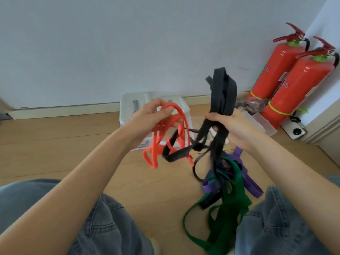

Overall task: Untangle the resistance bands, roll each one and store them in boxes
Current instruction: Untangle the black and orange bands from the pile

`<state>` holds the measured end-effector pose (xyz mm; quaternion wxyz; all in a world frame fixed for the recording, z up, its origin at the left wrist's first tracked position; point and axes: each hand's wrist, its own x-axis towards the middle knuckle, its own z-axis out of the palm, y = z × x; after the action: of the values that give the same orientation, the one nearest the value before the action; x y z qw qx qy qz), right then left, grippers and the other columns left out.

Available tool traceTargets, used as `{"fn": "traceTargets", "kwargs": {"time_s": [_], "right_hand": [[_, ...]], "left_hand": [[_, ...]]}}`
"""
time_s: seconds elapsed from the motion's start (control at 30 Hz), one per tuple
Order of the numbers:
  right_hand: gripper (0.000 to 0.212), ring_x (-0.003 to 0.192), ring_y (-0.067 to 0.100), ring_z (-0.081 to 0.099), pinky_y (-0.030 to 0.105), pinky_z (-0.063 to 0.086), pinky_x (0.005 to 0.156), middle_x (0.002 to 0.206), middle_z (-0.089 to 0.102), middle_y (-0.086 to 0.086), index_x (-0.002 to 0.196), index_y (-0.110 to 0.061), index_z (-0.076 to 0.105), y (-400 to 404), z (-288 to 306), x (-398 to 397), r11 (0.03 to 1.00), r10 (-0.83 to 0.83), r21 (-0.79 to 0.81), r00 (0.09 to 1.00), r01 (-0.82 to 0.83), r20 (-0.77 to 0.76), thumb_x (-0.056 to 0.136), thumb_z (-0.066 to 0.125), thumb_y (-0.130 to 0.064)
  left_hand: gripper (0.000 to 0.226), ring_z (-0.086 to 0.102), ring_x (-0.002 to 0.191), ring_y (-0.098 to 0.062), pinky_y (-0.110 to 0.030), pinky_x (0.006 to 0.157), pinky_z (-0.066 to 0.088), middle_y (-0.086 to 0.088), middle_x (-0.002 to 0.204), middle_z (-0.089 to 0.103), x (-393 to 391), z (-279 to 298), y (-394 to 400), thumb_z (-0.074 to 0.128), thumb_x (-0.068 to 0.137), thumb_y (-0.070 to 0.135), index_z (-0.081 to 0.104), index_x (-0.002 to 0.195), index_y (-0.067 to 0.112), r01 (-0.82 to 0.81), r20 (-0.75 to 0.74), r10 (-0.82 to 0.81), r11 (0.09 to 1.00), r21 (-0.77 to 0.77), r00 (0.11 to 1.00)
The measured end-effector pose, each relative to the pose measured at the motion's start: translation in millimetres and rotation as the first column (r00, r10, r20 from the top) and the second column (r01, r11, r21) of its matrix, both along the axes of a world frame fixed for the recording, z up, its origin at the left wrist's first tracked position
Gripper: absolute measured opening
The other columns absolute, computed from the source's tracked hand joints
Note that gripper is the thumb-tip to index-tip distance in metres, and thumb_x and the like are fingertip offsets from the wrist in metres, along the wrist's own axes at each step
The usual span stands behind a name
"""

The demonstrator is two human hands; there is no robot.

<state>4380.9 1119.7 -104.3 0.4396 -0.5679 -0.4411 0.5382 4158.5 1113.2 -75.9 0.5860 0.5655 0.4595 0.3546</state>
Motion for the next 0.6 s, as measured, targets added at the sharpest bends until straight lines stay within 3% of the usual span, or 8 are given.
{"fn": "traceTargets", "kwargs": {"time_s": [0.03, 0.1, 0.23, 0.33, 0.43, 0.5, 0.53, 0.6], "right_hand": [[0.006, 0.05, 0.008, 0.051, 0.019, 0.043, 0.051, 0.07, 0.063, 0.004, 0.075, -0.012, 0.068, -0.5, 0.7, -4.9, 0.998, 0.053, 0.024, 0.998, -0.052, -0.028, 0.08, 0.069, -0.011], [0.012, 0.053, 0.01, 0.05, 0.021, 0.041, 0.055, 0.07, 0.064, 0.001, 0.071, -0.019, 0.072, -1.9, -0.5, -9.6, 0.989, 0.127, 0.064, 0.989, -0.133, 0.081, 0.08, 0.069, -0.012], [0.014, 0.057, 0.009, 0.052, 0.018, 0.042, 0.053, 0.056, 0.06, -0.011, 0.075, -0.021, 0.063, -5.8, -7.8, -10.8, 0.975, 0.204, -0.029, 0.835, -0.221, 0.511, 0.082, 0.066, -0.01], [0.011, 0.068, 0.017, 0.056, 0.027, 0.044, 0.063, 0.069, 0.059, 0.001, 0.078, -0.018, 0.059, -3.4, -10.4, -9.2, 0.991, 0.113, -0.017, 0.739, -0.136, 0.664, 0.084, 0.064, -0.01], [0.005, 0.056, 0.015, 0.047, 0.021, 0.041, 0.055, 0.063, 0.052, 0.004, 0.083, -0.005, 0.061, -1.7, -7.2, -7.7, 0.998, 0.039, -0.06, 0.936, -0.019, 0.349, 0.085, 0.064, -0.008], [0.007, 0.052, 0.011, 0.045, 0.018, 0.04, 0.051, 0.063, 0.053, 0.002, 0.079, -0.005, 0.06, -1.0, -3.1, -6.4, 0.998, 0.032, -0.053, 0.993, -0.026, 0.11, 0.084, 0.065, -0.007], [0.007, 0.052, 0.009, 0.046, 0.018, 0.041, 0.051, 0.065, 0.055, 0.002, 0.079, -0.006, 0.061, -0.1, -1.4, -5.1, 0.999, 0.031, -0.041, 0.998, -0.029, 0.057, 0.084, 0.066, -0.007], [0.008, 0.051, 0.01, 0.047, 0.02, 0.041, 0.052, 0.067, 0.056, 0.003, 0.08, -0.005, 0.061, 2.6, 0.1, -1.8, 0.999, -0.005, -0.035, 0.994, 0.009, 0.112, 0.083, 0.067, -0.01]], "left_hand": [[0.005, 0.068, 0.074, -0.012, -0.018, 0.062, 0.054, -0.008, 0.087, 0.073, 4.9, 0.8, -2.9, 0.049, 0.096, 0.019, 0.05, 0.094, 0.014, 0.037, -0.029, -0.037, 0.999, 0.02, 0.999], [0.007, 0.066, 0.069, -0.008, -0.019, 0.059, 0.053, 0.002, 0.078, 0.071, 8.8, 4.3, -3.4, 0.049, 0.095, 0.02, 0.051, 0.09, 0.015, 0.035, -0.003, -0.035, 0.996, 0.081, 0.999], [0.018, 0.054, 0.061, 0.004, -0.022, 0.063, 0.049, 0.012, 0.074, 0.059, -9.0, 14.4, 13.0, 0.047, 0.097, 0.023, 0.058, 0.083, 0.024, -0.282, 0.035, 0.282, 0.928, 0.243, 0.959], [0.019, 0.057, 0.078, -0.006, -0.018, 0.068, 0.048, 0.012, 0.082, 0.06, -20.0, 8.6, 16.6, 0.045, 0.097, 0.024, 0.058, 0.083, 0.026, -0.352, -0.022, 0.373, 0.893, 0.281, 0.928], [0.02, 0.064, 0.082, -0.002, -0.009, 0.071, 0.048, 0.012, 0.082, 0.068, -18.4, 6.4, 14.8, 0.045, 0.097, 0.019, 0.062, 0.086, 0.021, -0.273, -0.011, 0.289, 0.917, 0.292, 0.957], [0.022, 0.066, 0.079, -0.002, -0.01, 0.07, 0.049, 0.01, 0.081, 0.069, -21.6, 7.4, 19.1, 0.044, 0.098, 0.018, 0.063, 0.086, 0.018, -0.327, 0.032, 0.329, 0.915, 0.237, 0.944], [0.022, 0.066, 0.075, -0.005, -0.013, 0.068, 0.051, 0.007, 0.081, 0.068, -24.6, 5.7, 22.1, 0.042, 0.098, 0.018, 0.06, 0.087, 0.016, -0.356, 0.038, 0.355, 0.915, 0.193, 0.934], [0.019, 0.062, 0.061, -0.008, -0.018, 0.06, 0.049, 0.004, 0.078, 0.066, -29.0, 0.9, 22.7, 0.042, 0.098, 0.018, 0.055, 0.085, 0.014, -0.304, -0.167, 0.335, 0.934, 0.187, 0.927]]}}
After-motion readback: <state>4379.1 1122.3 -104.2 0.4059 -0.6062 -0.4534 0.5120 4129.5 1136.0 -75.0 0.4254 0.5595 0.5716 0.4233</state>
